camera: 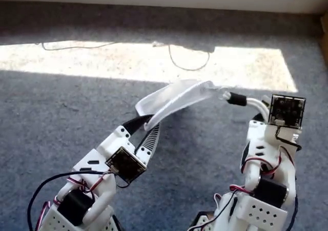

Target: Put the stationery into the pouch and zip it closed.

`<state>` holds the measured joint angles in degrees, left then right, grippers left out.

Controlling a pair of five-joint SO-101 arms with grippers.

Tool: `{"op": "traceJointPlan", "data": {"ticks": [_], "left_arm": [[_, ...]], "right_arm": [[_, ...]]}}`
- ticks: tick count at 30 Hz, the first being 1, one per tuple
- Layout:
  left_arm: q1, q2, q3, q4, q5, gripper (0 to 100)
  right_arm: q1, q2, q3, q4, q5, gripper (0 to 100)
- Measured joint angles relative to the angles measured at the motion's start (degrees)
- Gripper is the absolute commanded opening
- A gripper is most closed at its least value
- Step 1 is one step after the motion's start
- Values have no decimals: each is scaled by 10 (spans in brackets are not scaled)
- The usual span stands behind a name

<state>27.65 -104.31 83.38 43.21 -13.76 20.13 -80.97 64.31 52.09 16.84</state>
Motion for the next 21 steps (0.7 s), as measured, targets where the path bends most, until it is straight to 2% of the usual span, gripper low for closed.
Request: {"op": "traceJointPlan", "data": {"ticks": [6, 12, 16, 21], "left_arm": [[-20, -1, 0, -3, -16, 5], [-65, 1, 10, -60, -47, 5], [-97, 4, 15, -95, -90, 5], [-133, 6, 16, -123, -146, 5]], "right_arm": [[-116, -67, 0, 97, 0, 251], [-223, -155, 0, 159, 0, 251], [-256, -197, 0, 179, 0, 253], [-261, -214, 0, 186, 0, 254]]}}
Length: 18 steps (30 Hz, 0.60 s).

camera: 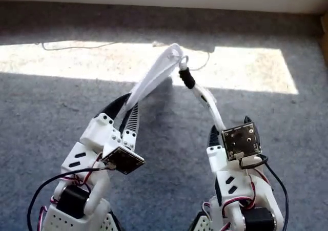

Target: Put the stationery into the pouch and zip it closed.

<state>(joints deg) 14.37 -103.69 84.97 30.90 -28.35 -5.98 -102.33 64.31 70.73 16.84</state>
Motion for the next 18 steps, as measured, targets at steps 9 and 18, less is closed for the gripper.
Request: {"op": "traceJointPlan", "data": {"ticks": [9, 18], "left_arm": [[-20, 1, 4, -7, -93, 5], [4, 0, 62, -16, -106, 21]], "right_arm": [[0, 0, 0, 0, 0, 254], [0, 0, 0, 0, 0, 253]]}}
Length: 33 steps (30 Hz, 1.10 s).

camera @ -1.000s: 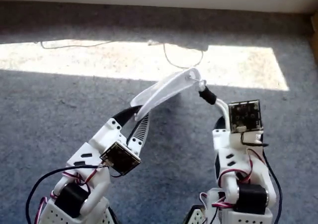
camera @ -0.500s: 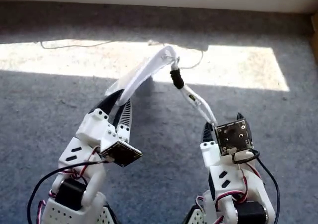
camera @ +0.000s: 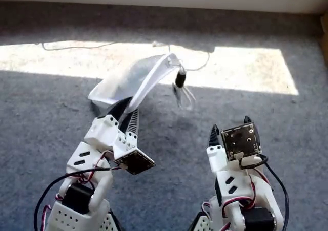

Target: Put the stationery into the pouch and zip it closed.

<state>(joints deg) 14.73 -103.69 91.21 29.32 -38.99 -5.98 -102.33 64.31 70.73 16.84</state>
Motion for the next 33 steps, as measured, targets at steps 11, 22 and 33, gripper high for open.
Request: {"op": "traceJointPlan", "data": {"ticks": [11, 22, 33], "left_arm": [[62, 0, 27, 0, 48, 139], [64, 0, 0, 53, 158, 232], [65, -1, -110, 183, 271, 239]], "right_arm": [[0, 0, 0, 0, 0, 249], [0, -3, 0, 0, 0, 249], [0, -4, 0, 0, 0, 249]]}}
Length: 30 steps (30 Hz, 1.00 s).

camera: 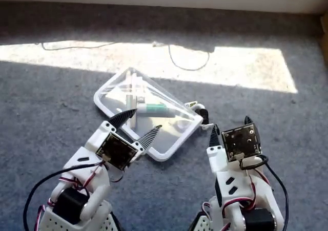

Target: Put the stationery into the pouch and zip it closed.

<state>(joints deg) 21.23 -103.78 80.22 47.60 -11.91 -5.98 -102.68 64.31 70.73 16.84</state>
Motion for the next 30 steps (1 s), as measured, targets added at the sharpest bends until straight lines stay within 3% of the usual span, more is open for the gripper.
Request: {"op": "traceJointPlan", "data": {"ticks": [6, 12, 15, 24, 30], "left_arm": [[1, 0, -18, 1, 40, 191], [0, 0, -29, 1, 57, 59], [0, 0, -29, 1, 57, 3], [-3, 0, -59, 46, 28, 7], [-90, -2, -75, 58, 27, 7]], "right_arm": [[0, 0, 0, 0, 0, 236], [0, 4, -17, 0, 0, 89], [0, 0, -48, 0, 0, 67], [1, -2, -78, 0, 0, 67], [0, -4, -78, 0, 0, 66]]}}
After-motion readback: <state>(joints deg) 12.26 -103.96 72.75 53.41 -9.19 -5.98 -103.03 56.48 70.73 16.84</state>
